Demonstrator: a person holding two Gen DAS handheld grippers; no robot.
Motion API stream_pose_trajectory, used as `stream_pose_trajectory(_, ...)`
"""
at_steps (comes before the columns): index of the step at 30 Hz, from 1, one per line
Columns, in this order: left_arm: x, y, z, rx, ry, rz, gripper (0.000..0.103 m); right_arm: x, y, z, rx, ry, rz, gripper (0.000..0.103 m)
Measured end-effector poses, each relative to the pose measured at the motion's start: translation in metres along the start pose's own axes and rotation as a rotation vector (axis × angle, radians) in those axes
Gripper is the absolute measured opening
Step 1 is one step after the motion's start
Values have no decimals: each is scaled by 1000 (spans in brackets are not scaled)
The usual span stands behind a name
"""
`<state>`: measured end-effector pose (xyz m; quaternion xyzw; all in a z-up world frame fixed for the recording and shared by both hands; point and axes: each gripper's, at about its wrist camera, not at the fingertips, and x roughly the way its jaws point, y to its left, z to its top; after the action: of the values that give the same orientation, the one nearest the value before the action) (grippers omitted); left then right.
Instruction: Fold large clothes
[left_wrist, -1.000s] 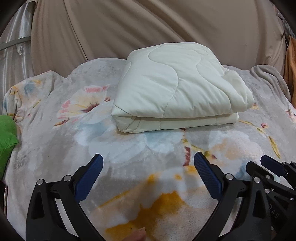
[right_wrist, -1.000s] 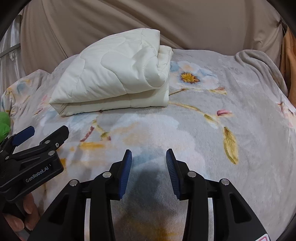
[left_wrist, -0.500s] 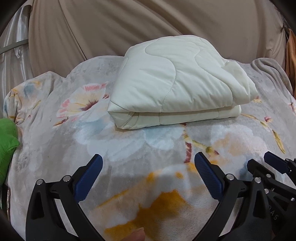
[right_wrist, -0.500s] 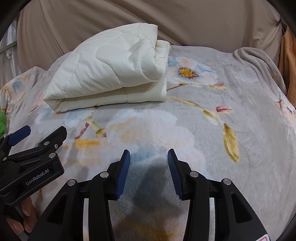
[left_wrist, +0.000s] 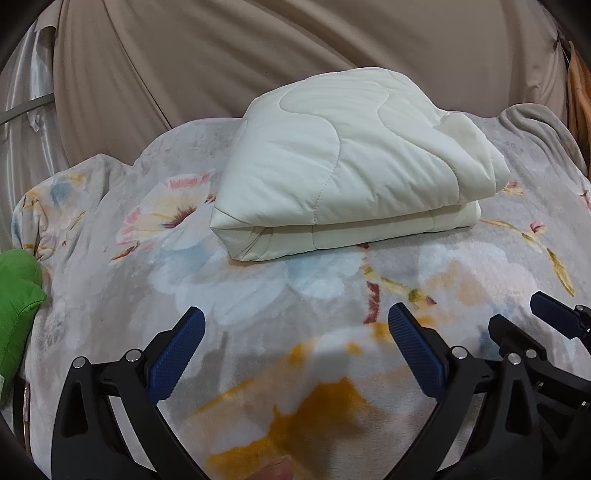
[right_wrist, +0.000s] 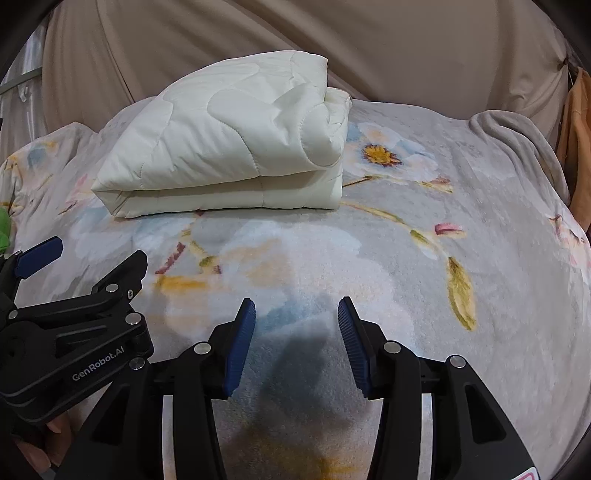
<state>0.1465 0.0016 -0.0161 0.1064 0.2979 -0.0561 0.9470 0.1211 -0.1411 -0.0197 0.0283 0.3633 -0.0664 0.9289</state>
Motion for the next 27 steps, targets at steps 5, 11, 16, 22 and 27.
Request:
stream_pose_trajectory(5,0,0,0,2,-2,4,97,0,0,0,0,0,0,46)
stream_pose_trajectory(11,0,0,0,3,-2,4,97,0,0,0,-2,0,1,46)
stream_pose_trajectory(16,0,0,0,3,-2,4,97,0,0,0,-2,0,1,46)
stream_pose_trajectory(22,0,0,0,4,-2,4,97,0,-1,0,-4,0,1,46)
stream_pose_trajectory(27,-1,0,0,4,-2,9,97,0,-1,0,-3,0,2,46)
